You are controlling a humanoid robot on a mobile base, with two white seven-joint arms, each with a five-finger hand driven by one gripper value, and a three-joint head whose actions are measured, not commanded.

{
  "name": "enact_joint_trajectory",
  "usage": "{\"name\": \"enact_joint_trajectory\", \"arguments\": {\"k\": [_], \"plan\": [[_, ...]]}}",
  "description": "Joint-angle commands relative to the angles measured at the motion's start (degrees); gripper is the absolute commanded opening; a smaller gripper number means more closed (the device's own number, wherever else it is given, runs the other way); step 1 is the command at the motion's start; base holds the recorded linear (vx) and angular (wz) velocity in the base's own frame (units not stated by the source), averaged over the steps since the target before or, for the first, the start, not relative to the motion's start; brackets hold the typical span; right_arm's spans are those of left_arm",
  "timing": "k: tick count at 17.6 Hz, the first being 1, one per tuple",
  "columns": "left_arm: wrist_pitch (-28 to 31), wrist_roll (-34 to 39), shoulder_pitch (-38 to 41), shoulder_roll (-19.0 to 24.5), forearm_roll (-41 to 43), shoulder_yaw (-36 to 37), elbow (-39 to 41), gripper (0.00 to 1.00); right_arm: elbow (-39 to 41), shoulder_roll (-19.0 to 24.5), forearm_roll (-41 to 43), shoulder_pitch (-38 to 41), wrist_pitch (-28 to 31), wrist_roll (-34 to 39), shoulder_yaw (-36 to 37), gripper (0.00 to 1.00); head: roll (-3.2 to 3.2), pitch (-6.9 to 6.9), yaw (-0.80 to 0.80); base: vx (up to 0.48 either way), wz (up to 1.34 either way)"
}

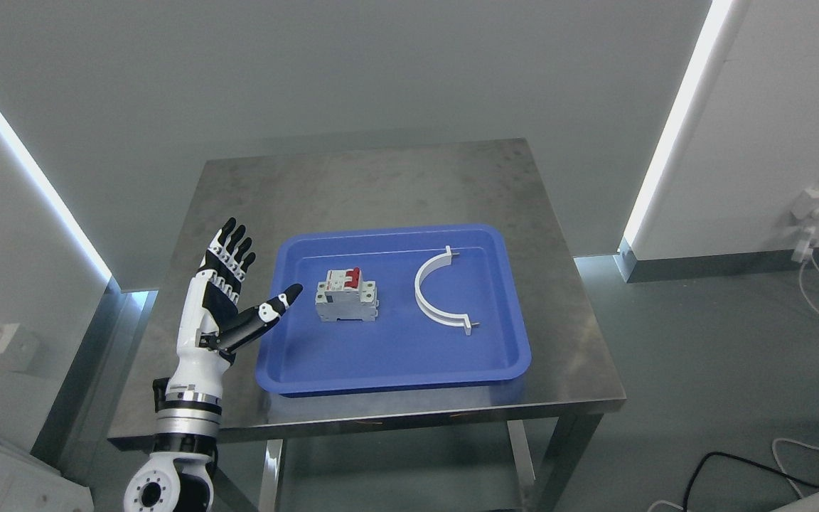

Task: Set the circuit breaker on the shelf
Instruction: 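Reach the left hand toward the grey circuit breaker in the tray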

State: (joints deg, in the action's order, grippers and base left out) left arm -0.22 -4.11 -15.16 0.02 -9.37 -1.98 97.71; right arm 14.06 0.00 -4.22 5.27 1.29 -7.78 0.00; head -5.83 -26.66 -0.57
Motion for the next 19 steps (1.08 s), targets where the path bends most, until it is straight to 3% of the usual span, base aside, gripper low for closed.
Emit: {"name": "enact_joint_trajectory", "arguments": {"k": [1, 8, 12, 19], "plan": [[-0.1, -0.3, 0.7, 1.5, 0.0, -3.5, 0.0, 1.0, 0.0, -1.0, 0.0, 0.0, 3.2, 0.0, -1.1, 1.0, 0.0, 0.0, 0.0, -0.02, 0.0], [0.1, -1.7, -3.1, 1.8, 4.3, 0.8, -1.7, 1.0, 0.0, -1.0, 0.0, 0.0, 3.2, 0.0, -1.1, 1.0, 0.0, 0.0, 0.0, -0.094, 0.11], [0.4, -4.3, -6.3, 1.2, 5.8, 7.8, -1.9, 1.0, 0.0, -1.0, 0.0, 0.0, 3.2, 0.0, -1.1, 1.0, 0.0, 0.0, 0.0, -0.112, 0.13], [0.0, -4.3, -4.9, 1.0, 6.6, 5.9, -2.2, 1.0, 0.0, -1.0, 0.0, 0.0, 3.2, 0.0, -1.1, 1.0, 0.0, 0.0, 0.0, -0.036, -0.02]]}}
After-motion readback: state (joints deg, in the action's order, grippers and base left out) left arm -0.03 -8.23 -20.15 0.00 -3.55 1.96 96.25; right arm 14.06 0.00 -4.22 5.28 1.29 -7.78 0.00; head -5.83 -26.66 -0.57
